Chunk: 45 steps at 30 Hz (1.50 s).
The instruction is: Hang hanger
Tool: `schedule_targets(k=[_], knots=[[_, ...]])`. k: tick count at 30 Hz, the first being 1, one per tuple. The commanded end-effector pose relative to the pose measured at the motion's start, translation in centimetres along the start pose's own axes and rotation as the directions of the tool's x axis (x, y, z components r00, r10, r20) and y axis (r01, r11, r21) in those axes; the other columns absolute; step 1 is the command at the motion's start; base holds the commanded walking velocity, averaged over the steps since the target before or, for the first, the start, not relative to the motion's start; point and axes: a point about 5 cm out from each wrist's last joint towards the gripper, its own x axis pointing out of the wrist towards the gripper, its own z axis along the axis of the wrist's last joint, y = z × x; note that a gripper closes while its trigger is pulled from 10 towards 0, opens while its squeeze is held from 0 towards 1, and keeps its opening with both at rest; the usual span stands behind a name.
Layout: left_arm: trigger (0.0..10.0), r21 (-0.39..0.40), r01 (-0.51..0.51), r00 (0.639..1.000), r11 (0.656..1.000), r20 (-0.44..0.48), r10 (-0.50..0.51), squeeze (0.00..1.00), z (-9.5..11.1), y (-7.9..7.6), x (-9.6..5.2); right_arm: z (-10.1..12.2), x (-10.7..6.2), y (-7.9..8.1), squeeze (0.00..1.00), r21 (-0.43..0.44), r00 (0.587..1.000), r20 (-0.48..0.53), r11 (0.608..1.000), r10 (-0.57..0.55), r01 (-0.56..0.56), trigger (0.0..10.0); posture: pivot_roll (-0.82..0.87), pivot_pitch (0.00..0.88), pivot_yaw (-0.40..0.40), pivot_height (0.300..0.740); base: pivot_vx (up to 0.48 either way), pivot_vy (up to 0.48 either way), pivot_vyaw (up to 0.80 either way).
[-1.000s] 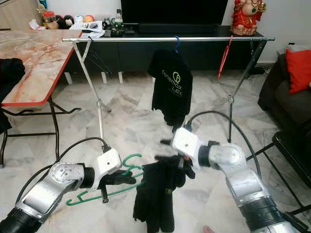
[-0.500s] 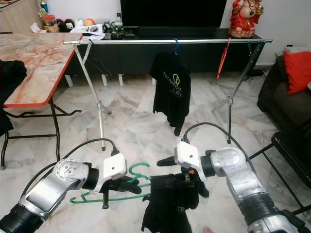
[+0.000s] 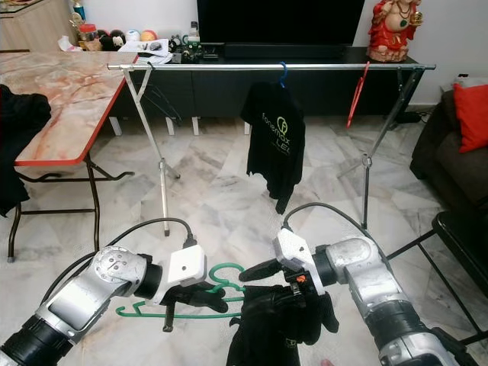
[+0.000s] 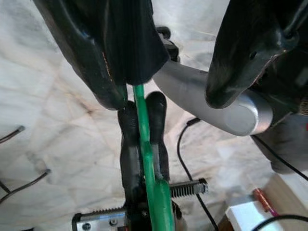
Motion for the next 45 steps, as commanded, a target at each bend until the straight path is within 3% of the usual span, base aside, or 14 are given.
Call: schedule_targets(k=[1,9,14,18,21,25,28,33,34,39,45], knots=[[10.0,0.010,-0.029,0.999,1.000,0.033,0.028,0.00,0.9,0.8,-0.2,0.9,-1.0,-0.4,0.00,-0.043,1.000,0.004,0.999,-0.027,0.027,10.0,0.06,0.078,-0.006,0.740,0.000,0.000,0.00],[10.0,-0.021,-0.055,0.997,0.998,-0.047,0.054,0.00,-0.3,1.5,-0.8,0.5,-2.8,-0.8,0.00,-0.095,0.990,-0.081,0.989,-0.117,0.109,10.0,0.05,0.104,0.012,0.740,0.000,0.000,0.00],[10.0,-0.024,-0.049,0.997,0.999,-0.057,0.047,0.00,-0.5,1.5,-1.0,0.9,-3.2,-0.7,0.00,-0.067,0.994,-0.041,0.993,-0.100,0.097,10.0,0.06,0.113,0.019,0.740,0.000,0.000,0.00],[10.0,-0.023,-0.051,0.996,0.998,-0.076,0.049,0.00,-0.7,1.7,-1.2,-0.1,-3.7,0.3,0.00,-0.144,0.972,-0.231,0.990,-0.038,0.005,10.0,0.06,0.133,0.032,0.740,0.000,0.000,0.00],[10.0,-0.022,-0.047,0.996,0.999,-0.079,0.045,0.00,-0.7,1.7,-1.3,-0.1,-4.1,-0.6,0.00,-0.174,0.961,-0.256,0.983,-0.108,0.064,10.0,0.06,0.138,0.034,0.740,0.000,0.000,0.00],[10.0,-0.021,-0.042,0.996,0.999,-0.075,0.040,0.00,-0.5,1.6,-1.3,0.0,-3.6,-1.8,0.00,-0.231,0.939,-0.235,0.953,-0.252,0.198,10.0,0.06,0.153,0.041,0.740,0.000,0.000,0.00],[10.0,-0.021,-0.040,0.996,0.999,-0.079,0.039,0.00,-0.6,1.5,-1.2,-0.1,-2.7,-2.1,0.00,-0.257,0.932,-0.214,0.937,-0.293,0.235,10.0,0.06,0.155,0.043,0.740,0.000,0.000,0.00],[10.0,-0.022,-0.037,0.996,0.999,-0.081,0.035,0.00,-0.6,1.5,-1.3,-0.2,-1.6,-2.1,0.00,-0.213,0.950,-0.153,0.948,-0.272,0.237,10.0,0.07,0.156,0.044,0.740,0.000,0.000,0.00],[10.0,-0.022,-0.034,0.996,0.999,-0.082,0.032,0.00,-0.5,1.5,-1.4,-0.4,-1.1,-1.6,0.00,-0.177,0.970,-0.136,0.968,-0.201,0.176,10.0,0.07,0.158,0.045,0.740,0.000,0.000,0.00],[10.0,-0.017,-0.031,0.996,0.999,-0.084,0.029,0.00,-0.4,1.6,-1.4,-1.2,-0.5,-1.1,0.00,-0.150,0.982,-0.146,0.984,-0.118,0.096,10.0,0.07,0.155,0.043,0.740,0.000,0.000,0.00],[10.0,0.004,-0.023,0.997,1.000,-0.069,0.023,0.00,0.2,1.6,-1.2,-1.9,0.1,-1.2,0.00,-0.153,0.976,-0.163,0.981,-0.147,0.122,10.0,0.07,0.149,0.037,0.740,0.000,0.000,0.00]])
